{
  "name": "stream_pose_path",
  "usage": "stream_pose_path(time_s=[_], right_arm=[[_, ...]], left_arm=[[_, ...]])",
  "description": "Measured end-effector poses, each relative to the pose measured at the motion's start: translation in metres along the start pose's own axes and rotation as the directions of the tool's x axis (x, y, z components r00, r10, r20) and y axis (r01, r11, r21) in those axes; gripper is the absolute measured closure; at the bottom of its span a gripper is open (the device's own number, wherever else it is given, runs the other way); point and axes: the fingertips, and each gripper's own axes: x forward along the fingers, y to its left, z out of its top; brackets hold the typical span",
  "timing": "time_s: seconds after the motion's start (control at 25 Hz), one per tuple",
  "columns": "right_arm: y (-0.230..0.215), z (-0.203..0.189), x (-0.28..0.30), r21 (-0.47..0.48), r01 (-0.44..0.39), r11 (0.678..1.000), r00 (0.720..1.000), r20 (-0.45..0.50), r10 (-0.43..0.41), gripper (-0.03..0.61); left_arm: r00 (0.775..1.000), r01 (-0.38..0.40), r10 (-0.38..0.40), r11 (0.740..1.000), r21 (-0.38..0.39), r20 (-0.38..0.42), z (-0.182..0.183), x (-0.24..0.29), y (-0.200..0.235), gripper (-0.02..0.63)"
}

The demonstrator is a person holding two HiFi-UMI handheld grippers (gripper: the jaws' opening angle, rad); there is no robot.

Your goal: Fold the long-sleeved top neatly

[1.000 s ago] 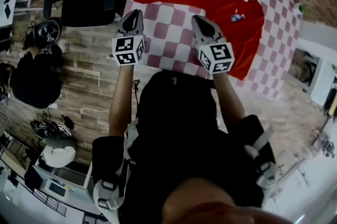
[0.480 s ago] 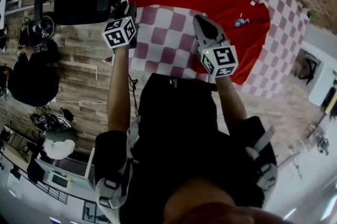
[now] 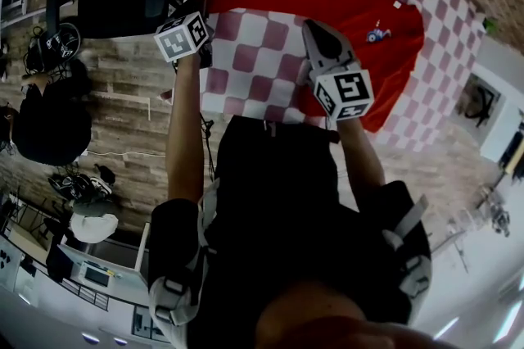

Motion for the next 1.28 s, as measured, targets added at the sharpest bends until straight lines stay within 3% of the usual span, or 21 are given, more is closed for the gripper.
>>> stream_pose_path(time_s=[0.2, 0.56, 0.92, 1.28], right_arm=[[-0.003, -0.002, -0.001, 0.004, 0.006, 1.000, 1.000, 0.000, -0.006, 0.569], [0.002, -0.003, -0.012, 0.001, 0.019, 1.000, 1.000, 0.006, -0.019, 0.569], [0.013, 0.002, -0.052, 0.000, 0.064, 0.998, 0.996, 0.060, -0.064, 0.569], [0.016, -0.021, -0.132, 0.050, 0.197, 0.979, 0.974, 0.108, -0.202, 0.569]], left_arm=[[1.000, -0.006, 0.006, 1.000, 0.004, 0.010, -0.002, -0.003, 0.000, 0.571], [0.997, 0.012, -0.014, 1.000, 0.022, 0.077, 0.005, -0.024, -0.005, 0.589], [0.984, 0.037, -0.059, 0.991, 0.130, 0.170, 0.025, -0.070, -0.032, 0.591], [0.949, 0.074, -0.156, 0.955, 0.288, 0.272, 0.045, -0.120, -0.084, 0.591]])
